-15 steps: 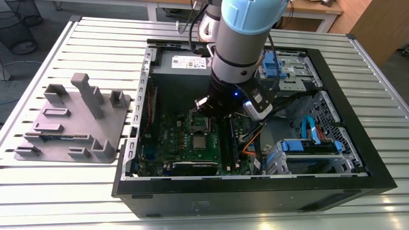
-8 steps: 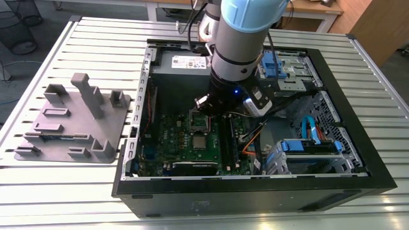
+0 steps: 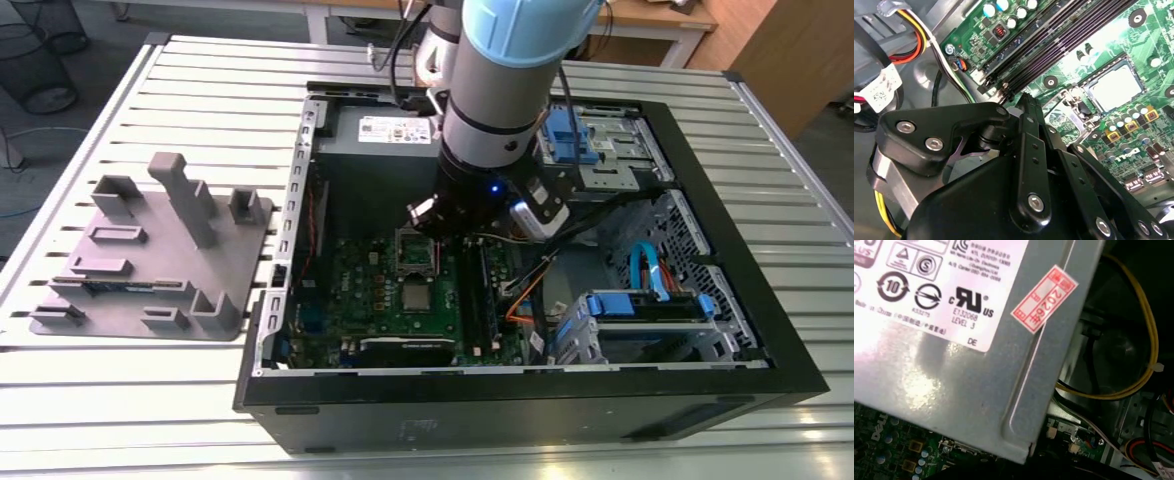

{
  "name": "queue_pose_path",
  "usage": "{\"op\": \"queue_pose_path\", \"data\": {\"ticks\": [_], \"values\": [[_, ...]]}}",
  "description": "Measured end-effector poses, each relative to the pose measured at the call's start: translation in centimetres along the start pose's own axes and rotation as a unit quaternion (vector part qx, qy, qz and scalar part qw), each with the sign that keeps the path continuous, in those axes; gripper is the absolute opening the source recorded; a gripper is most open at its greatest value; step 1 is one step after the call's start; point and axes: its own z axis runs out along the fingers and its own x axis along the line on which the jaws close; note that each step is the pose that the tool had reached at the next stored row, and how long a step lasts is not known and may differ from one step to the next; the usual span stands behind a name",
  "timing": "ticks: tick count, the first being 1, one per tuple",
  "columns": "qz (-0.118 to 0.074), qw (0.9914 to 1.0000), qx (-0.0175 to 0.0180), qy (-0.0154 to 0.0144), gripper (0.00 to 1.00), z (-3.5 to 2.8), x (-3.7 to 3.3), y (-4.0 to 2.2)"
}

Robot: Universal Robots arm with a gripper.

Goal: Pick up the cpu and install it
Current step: 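Close the cpu cover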

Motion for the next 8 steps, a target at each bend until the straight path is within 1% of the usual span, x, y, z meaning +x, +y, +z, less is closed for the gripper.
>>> {"op": "queue_pose_path", "data": {"ticks": [5, 8], "values": [[-0.004, 0.99999, -0.0003, 0.0002, 0.11, 0.03, -0.44, 0.22], [-0.007, 0.99998, -0.0005, 0.0003, 0.11, 0.04, -0.58, 0.42]]}}
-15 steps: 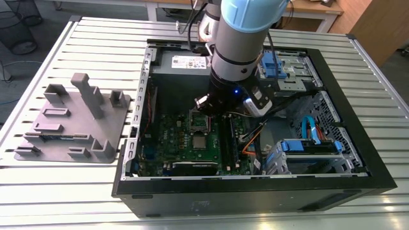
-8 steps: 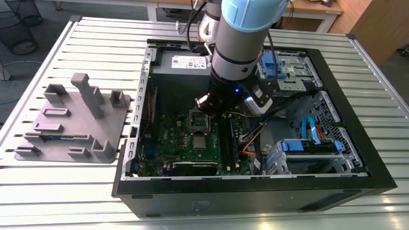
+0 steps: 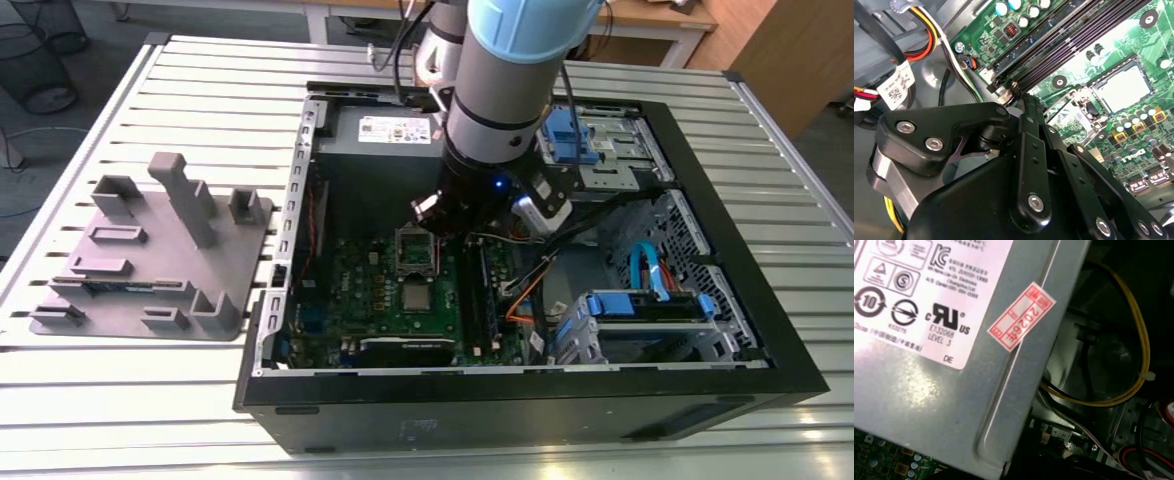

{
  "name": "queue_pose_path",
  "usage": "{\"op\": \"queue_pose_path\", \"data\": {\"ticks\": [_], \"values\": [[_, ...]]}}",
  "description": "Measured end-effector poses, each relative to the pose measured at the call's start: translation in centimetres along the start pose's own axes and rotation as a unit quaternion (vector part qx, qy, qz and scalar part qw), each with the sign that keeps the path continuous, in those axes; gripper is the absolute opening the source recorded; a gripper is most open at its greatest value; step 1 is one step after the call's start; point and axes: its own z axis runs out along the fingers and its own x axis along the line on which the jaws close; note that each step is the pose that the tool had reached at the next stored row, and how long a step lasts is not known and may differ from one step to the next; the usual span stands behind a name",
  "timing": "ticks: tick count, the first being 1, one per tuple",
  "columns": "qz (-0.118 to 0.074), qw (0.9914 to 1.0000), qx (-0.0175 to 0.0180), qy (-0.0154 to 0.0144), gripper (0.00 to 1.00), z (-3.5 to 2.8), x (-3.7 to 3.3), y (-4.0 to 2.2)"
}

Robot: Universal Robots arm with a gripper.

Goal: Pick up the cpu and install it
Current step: 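Close the cpu cover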

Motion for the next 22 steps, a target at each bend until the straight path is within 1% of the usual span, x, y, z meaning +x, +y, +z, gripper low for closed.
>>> {"op": "queue_pose_path", "data": {"ticks": [4, 12, 15, 22], "values": [[-0.003, 0.99999, -0.0011, -0.0001, 0.11, 0.05, -0.13, 0.35], [-0.006, 0.99998, -0.0017, -0.0002, 0.11, 0.09, -0.14, 0.38], [-0.006, 0.99997, -0.0041, -0.0012, 0.11, 0.11, -0.14, 0.39], [-0.01, 0.99993, -0.0057, -0.0014, 0.11, 0.28, -0.15, 0.41]]}}
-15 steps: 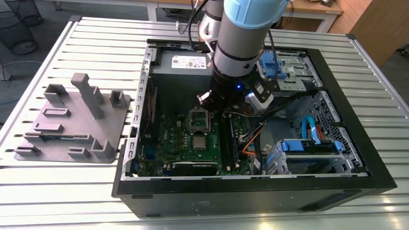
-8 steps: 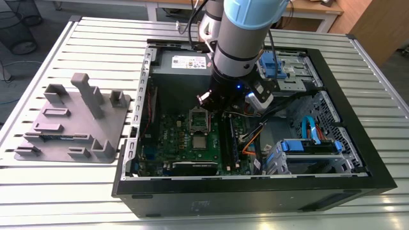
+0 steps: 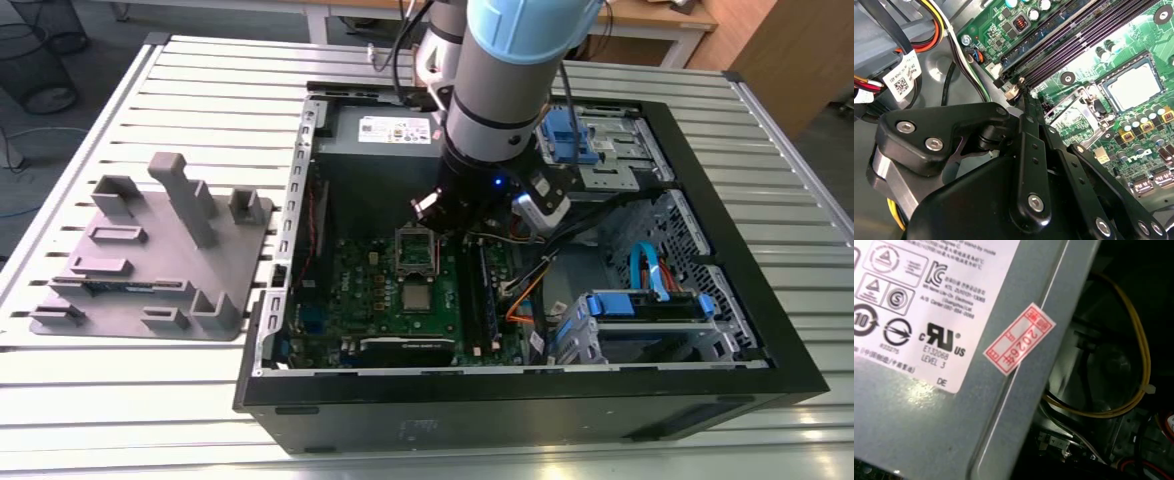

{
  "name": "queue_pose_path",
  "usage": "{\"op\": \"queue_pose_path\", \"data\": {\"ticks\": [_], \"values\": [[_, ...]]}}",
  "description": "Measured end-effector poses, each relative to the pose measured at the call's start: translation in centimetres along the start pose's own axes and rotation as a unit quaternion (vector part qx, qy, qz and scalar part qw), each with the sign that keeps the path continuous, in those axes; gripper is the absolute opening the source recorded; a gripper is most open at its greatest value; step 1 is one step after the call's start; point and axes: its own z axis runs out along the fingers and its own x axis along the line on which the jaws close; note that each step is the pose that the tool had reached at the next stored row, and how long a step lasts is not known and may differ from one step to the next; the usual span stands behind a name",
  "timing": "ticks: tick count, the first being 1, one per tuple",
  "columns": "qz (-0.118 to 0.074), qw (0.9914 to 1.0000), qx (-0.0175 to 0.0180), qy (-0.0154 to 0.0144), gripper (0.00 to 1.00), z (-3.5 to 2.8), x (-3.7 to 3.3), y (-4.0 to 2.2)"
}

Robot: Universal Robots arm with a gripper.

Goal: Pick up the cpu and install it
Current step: 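Close the cpu cover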

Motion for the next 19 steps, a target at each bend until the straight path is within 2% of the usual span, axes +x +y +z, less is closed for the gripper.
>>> {"op": "queue_pose_path", "data": {"ticks": [13, 16, 19], "values": [[-0.006, 0.99998, -0.0013, -0.0008, 0.11, 0.22, 0.37, 0.23], [-0.006, 0.99998, -0.0017, -0.002, 0.11, -0.04, 0.4, 0.21], [-0.006, 0.99997, -0.0042, -0.0033, 0.11, -0.38, 0.42, 0.18]]}}
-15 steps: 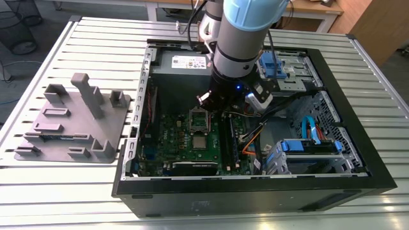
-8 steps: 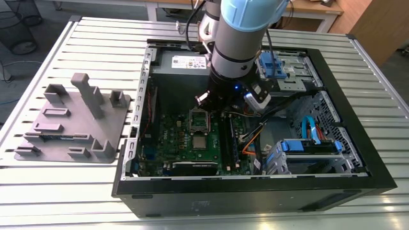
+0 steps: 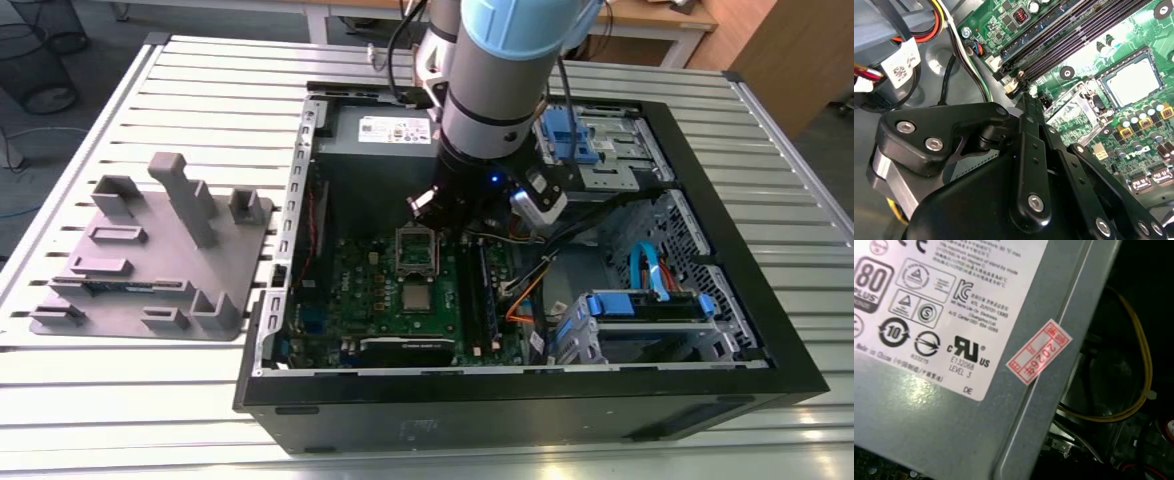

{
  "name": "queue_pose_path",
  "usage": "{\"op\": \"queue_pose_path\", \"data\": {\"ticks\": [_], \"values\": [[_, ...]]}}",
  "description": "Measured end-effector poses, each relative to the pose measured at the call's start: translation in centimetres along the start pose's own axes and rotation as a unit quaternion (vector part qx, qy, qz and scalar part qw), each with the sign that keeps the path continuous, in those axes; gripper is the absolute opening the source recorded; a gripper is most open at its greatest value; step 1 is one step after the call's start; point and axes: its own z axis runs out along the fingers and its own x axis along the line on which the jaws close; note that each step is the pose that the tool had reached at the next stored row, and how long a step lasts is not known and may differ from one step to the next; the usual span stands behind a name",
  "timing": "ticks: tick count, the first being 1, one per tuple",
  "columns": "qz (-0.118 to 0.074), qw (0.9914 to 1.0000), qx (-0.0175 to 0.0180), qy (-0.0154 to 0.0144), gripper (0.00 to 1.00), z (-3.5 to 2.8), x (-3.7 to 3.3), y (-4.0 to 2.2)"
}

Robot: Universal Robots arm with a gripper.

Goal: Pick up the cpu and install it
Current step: 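Close the cpu cover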

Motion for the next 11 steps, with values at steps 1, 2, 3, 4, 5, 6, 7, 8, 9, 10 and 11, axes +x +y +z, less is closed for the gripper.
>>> {"op": "queue_pose_path", "data": {"ticks": [1, 2, 3, 4, 5, 6, 7, 8, 9, 10, 11], "values": [[0.0, 1.0, 0.0, 0.0, 0.11, 0.0, 0.0, 0.0], [0.0, 1.0, -0.0001, 0.0, 0.11, 0.0, 0.0, 0.0], [0.0, 1.0, -0.0001, 0.0, 0.11, 0.0, -0.01, 0.0], [0.0, 1.0, -0.0001, 0.0, 0.11, 0.0, 0.0, 0.0], [0.0, 1.0, -0.0001, 0.0, 0.11, 0.0, -0.02, -0.01], [-0.001, 1.0, -0.0003, 0.0, 0.11, 0.0, -0.07, -0.03], [-0.004, 0.99999, -0.0009, 0.0001, 0.11, 0.0, -0.1, -0.04], [-0.007, 0.99997, -0.0016, 0.0001, 0.11, 0.0, -0.11, -0.05], [-0.011, 0.99994, -0.0023, 0.0001, 0.11, 0.01, -0.12, -0.05], [-0.014, 0.99989, -0.0029, 0.0002, 0.11, 0.01, -0.12, -0.05], [-0.018, 0.99983, -0.0037, 0.0002, 0.11, 0.02, -0.12, -0.05]]}}
